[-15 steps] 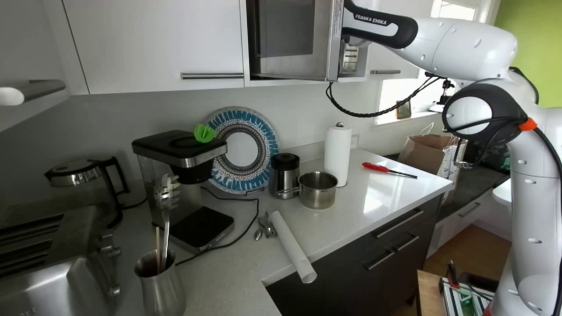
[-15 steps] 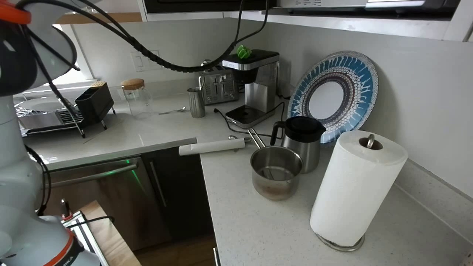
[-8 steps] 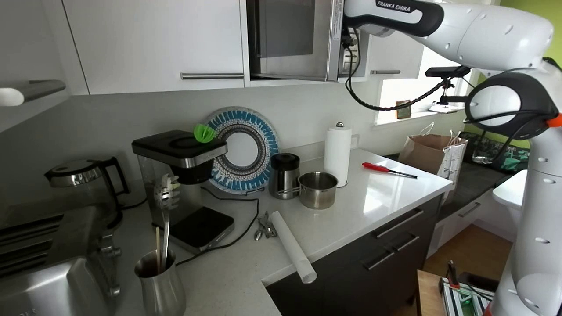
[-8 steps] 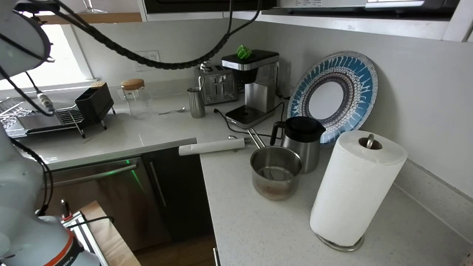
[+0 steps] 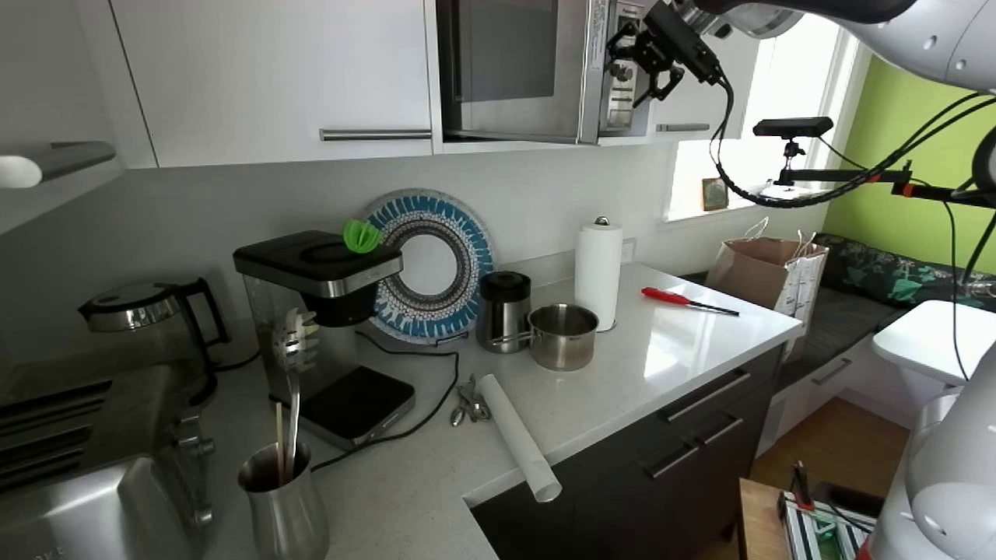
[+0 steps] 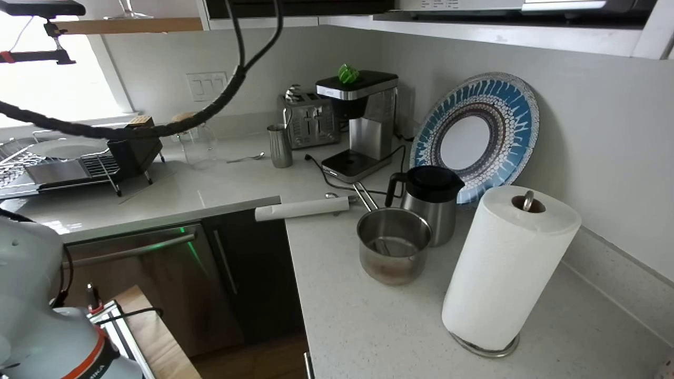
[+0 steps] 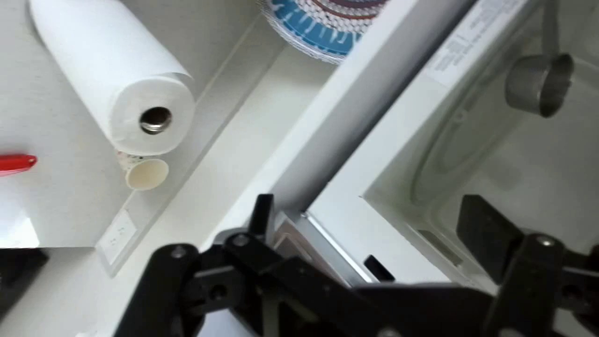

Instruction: Put the silver cup inside the top cupboard

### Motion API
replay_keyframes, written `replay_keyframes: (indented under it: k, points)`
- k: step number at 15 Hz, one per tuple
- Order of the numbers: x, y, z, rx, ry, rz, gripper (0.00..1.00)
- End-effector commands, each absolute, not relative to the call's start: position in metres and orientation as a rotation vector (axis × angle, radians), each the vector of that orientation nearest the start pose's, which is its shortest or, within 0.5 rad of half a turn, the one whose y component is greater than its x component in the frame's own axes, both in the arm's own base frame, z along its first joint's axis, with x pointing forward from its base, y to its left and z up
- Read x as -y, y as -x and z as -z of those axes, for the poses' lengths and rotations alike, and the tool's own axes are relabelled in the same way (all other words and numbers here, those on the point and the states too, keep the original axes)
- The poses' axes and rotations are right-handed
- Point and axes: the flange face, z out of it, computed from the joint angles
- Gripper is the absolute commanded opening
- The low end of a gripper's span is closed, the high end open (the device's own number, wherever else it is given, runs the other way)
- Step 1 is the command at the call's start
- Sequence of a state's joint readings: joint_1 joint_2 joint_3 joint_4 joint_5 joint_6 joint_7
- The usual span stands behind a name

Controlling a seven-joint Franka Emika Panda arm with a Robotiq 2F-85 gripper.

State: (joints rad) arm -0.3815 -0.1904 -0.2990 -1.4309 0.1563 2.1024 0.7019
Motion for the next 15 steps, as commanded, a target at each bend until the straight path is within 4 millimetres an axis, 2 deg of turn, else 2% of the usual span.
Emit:
replay_keyframes:
  k: [1,6,9,10,11,15]
  points:
    - [0.319,-0.361,-0.803,-1.737,2.215,0.984,1.00]
    - [0.309,-0.380,-0.715,-1.704,2.439,0.621,1.00]
    - [0.328,-0.381,-0.679,-1.754,2.569,0.416,1.00]
    - [0.338,-0.378,-0.674,-1.771,2.627,0.378,1.00]
    - [0.349,-0.374,-0.679,-1.697,2.709,0.356,1.00]
    - [0.376,-0.347,-0.721,-1.432,2.896,0.502,1.00]
